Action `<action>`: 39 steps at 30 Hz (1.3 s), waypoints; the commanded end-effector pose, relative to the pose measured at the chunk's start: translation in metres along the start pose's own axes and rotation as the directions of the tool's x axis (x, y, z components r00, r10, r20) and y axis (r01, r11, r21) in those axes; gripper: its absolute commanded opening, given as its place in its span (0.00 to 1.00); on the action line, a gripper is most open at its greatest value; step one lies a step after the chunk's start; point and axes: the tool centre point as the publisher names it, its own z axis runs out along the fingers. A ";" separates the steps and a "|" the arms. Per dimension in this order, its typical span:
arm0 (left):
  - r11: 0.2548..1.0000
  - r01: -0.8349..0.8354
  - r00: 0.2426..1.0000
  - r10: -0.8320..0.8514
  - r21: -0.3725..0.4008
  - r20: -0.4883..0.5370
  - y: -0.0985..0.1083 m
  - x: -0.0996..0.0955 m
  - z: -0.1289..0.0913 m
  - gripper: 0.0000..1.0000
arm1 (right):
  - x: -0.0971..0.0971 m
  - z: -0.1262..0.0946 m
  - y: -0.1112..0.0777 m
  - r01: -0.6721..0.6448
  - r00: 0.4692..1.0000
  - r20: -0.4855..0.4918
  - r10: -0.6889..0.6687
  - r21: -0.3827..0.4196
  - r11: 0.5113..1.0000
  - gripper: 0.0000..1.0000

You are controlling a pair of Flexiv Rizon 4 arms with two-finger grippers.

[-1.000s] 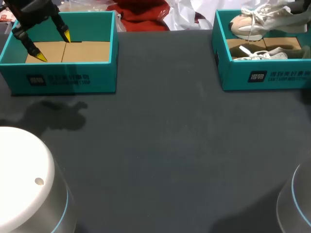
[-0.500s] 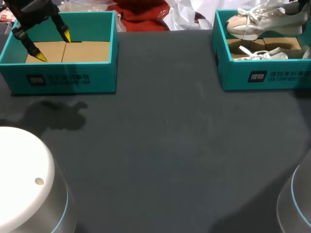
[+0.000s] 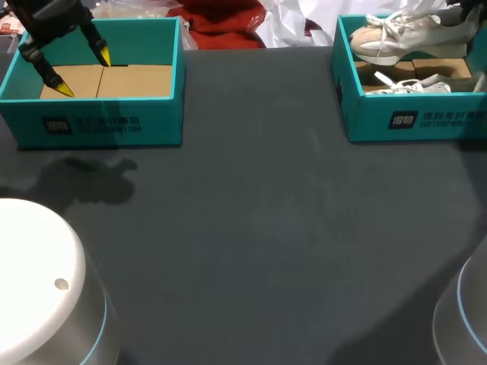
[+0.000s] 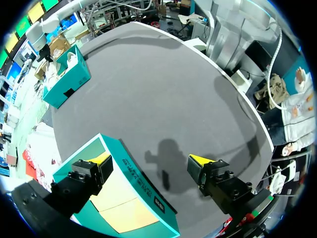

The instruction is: Take the shoe out of the shoebox, open the shoe tongue, remove and reinsert the insole, then place the shoe into the shoebox

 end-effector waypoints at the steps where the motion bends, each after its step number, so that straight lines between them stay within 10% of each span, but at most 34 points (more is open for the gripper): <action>1: 1.000 -0.001 1.000 0.001 -0.003 -0.001 0.000 0.000 0.000 1.00 | 0.003 0.007 0.002 -0.003 1.000 -0.013 0.003 0.002 1.000 0.00; 39: 1.000 -0.001 1.000 0.001 -0.003 -0.001 0.000 0.000 0.000 1.00 | 0.010 0.074 -0.002 -0.028 0.998 -0.057 0.032 0.078 0.997 0.00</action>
